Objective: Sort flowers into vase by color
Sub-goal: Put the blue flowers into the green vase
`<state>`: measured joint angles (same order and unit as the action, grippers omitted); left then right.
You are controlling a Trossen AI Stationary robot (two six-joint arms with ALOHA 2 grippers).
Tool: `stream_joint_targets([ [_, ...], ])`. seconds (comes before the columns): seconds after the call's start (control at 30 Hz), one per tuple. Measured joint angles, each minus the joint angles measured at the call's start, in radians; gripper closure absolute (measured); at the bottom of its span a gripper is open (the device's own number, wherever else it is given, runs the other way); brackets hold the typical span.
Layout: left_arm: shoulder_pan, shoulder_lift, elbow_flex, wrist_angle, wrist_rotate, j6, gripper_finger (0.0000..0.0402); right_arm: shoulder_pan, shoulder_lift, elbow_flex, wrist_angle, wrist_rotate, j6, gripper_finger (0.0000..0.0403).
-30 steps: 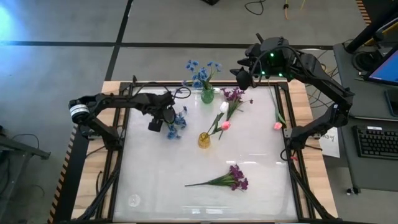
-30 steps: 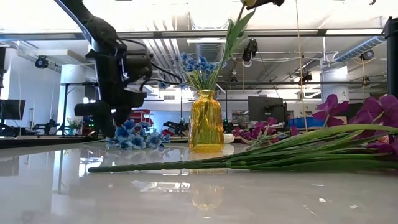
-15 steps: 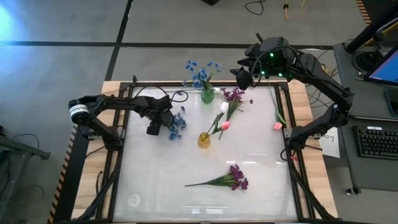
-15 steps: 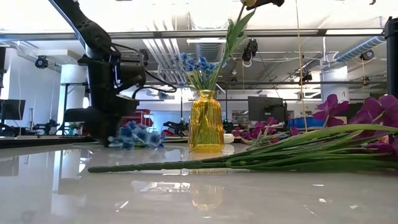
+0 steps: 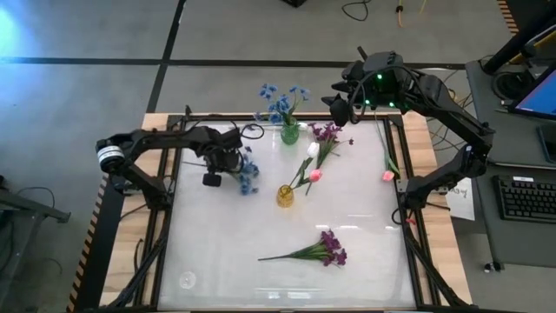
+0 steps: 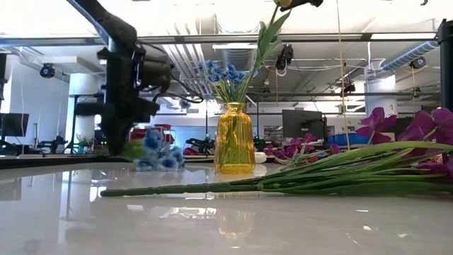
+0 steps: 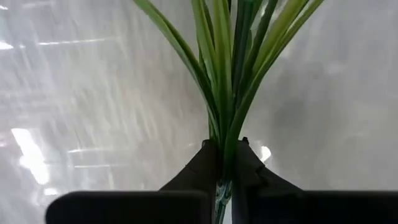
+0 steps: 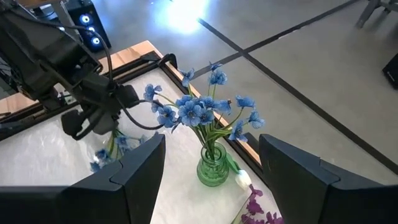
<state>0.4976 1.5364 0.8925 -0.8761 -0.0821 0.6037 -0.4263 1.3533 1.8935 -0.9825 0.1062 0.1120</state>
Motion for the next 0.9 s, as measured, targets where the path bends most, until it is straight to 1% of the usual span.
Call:
stream_joint_targets([
  [0.3,0.0,-0.026,0.313,-0.24,0.185,-0.071,0.0401,-0.013,0.0,0.0,-0.001,0.0,-0.019,0.0154],
  [0.37,0.0,-0.026,0.393,-0.303,0.204,-0.072,0.0401,-0.015,0.0,0.0,-0.003,0.0,-0.021,0.0154],
  [0.43,-0.001,-0.027,0.462,-0.349,0.196,-0.076,0.0401,-0.02,0.0,0.0,-0.004,0.0,-0.03,0.0154],
  [0.73,-0.002,-0.027,0.72,-0.535,0.21,-0.154,0.0402,-0.033,0.0,0.0,-0.004,-0.001,-0.062,0.0154],
  [0.9,-0.003,-0.027,0.868,-0.597,0.311,-0.188,0.0401,-0.033,0.0,0.0,-0.003,-0.001,-0.072,0.0154],
])
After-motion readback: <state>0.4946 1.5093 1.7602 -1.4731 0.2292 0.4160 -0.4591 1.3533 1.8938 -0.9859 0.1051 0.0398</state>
